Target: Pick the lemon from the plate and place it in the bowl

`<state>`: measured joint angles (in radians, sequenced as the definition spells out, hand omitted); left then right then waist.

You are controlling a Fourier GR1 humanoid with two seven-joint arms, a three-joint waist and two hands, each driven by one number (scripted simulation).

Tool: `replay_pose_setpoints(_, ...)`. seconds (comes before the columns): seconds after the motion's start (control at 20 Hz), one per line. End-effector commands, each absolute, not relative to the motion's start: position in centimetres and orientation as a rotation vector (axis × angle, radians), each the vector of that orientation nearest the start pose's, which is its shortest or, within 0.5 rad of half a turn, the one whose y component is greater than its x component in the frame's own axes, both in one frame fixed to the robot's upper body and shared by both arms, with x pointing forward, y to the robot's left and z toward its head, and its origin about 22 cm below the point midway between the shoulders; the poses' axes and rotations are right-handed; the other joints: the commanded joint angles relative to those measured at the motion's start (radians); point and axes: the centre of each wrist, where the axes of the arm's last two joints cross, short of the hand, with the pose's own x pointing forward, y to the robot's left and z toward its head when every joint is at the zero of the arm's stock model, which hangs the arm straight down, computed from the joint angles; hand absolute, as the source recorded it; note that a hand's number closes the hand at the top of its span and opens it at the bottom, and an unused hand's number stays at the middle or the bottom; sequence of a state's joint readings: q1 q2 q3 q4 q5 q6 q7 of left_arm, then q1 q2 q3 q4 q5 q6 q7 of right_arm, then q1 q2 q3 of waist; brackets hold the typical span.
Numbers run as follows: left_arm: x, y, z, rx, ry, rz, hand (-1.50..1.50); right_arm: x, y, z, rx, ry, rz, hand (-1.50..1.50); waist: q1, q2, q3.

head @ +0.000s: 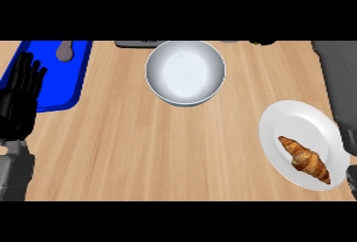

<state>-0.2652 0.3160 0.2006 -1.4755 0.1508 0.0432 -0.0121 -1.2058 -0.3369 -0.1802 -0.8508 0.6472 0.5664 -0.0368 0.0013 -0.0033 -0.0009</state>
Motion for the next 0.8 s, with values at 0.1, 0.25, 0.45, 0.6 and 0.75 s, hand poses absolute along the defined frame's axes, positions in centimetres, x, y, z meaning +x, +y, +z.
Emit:
replay_pose_setpoints(0.1,29.8,32.9,8.4,0.226,-1.789,0.017,0.0,44.8,-15.9,24.3,-0.366,-1.572,1.199,1.5,0.009,0.004,0.001)
replay_pose_setpoints(0.25,29.6,32.0,7.1,0.225,-1.79,0.022,0.0,44.8,-13.4,20.6,-0.395,-1.553,1.22,1.5,0.016,0.009,0.0)
replay_pose_setpoints(0.45,29.8,31.9,7.0,0.235,-1.797,-0.001,0.0,44.6,-12.6,17.9,-0.539,-1.543,1.222,1.5,0.016,0.01,0.0)
replay_pose_setpoints(0.6,30.0,32.3,6.9,0.215,-1.788,0.009,0.0,44.5,-9.0,15.4,-0.561,-1.461,1.161,1.5,0.029,0.015,0.0)
replay_pose_setpoints(0.75,30.2,31.2,7.5,0.203,-1.795,0.017,0.0,44.8,-11.1,12.4,-0.536,-1.405,1.083,-1.5,0.02,0.012,0.001)
